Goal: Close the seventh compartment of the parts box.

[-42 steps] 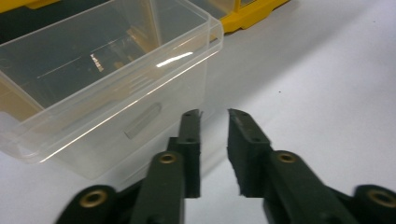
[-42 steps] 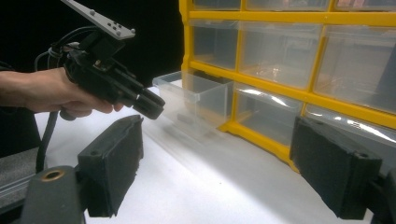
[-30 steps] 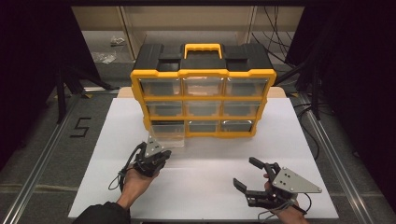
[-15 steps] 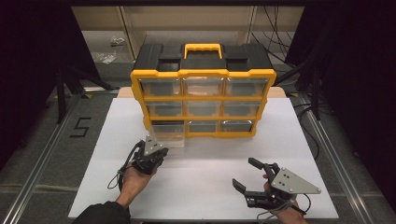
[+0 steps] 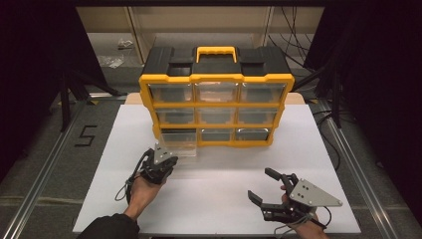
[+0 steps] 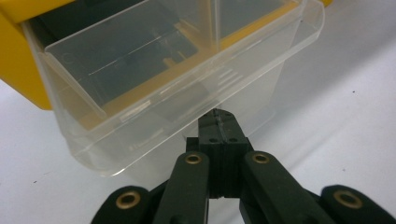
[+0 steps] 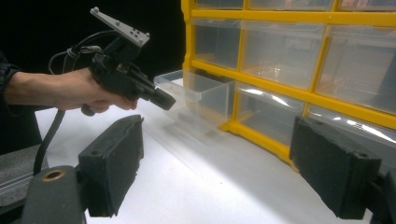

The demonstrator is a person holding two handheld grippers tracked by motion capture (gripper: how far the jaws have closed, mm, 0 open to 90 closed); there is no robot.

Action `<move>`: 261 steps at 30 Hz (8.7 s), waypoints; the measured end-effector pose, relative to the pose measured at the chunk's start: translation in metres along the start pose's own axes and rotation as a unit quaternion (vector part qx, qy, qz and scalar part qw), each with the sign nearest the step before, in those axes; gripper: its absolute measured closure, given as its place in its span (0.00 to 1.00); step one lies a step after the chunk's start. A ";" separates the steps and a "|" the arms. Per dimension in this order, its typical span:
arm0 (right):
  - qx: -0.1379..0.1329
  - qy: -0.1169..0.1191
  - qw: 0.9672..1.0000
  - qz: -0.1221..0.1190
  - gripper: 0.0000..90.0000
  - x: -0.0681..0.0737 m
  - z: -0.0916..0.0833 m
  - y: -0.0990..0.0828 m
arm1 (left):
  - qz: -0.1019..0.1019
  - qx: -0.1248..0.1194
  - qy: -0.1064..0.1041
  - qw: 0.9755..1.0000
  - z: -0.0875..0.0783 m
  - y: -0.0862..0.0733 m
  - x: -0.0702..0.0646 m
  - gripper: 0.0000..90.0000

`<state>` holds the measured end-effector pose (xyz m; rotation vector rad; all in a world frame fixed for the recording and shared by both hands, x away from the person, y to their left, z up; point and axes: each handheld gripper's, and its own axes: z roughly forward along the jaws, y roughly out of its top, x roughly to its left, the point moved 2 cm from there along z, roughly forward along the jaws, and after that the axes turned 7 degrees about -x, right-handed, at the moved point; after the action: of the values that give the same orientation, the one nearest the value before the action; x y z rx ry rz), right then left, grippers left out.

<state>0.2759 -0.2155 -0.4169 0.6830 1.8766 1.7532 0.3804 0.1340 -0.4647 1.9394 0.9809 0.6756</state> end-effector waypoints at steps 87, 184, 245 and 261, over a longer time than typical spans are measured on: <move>0.002 0.000 1.000 0.000 0.21 0.000 0.000 0.000 | 0.052 -0.037 0.045 0.997 0.023 -0.001 0.012 1.00; 0.001 0.001 1.000 0.001 0.21 0.000 0.000 0.001 | 0.038 -0.045 0.074 0.996 0.045 0.000 0.035 1.00; 0.002 0.003 1.000 0.001 0.21 -0.001 0.001 0.000 | -0.052 -0.072 0.070 0.994 0.058 0.009 0.050 1.00; 0.002 0.001 1.000 0.002 0.21 -0.002 0.000 0.000 | -0.065 -0.061 0.037 0.995 0.061 0.010 0.040 0.76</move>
<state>0.2773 -0.2166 -0.4169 0.6870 1.8808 1.7542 0.4517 0.1374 -0.4833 1.7391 1.0773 0.7203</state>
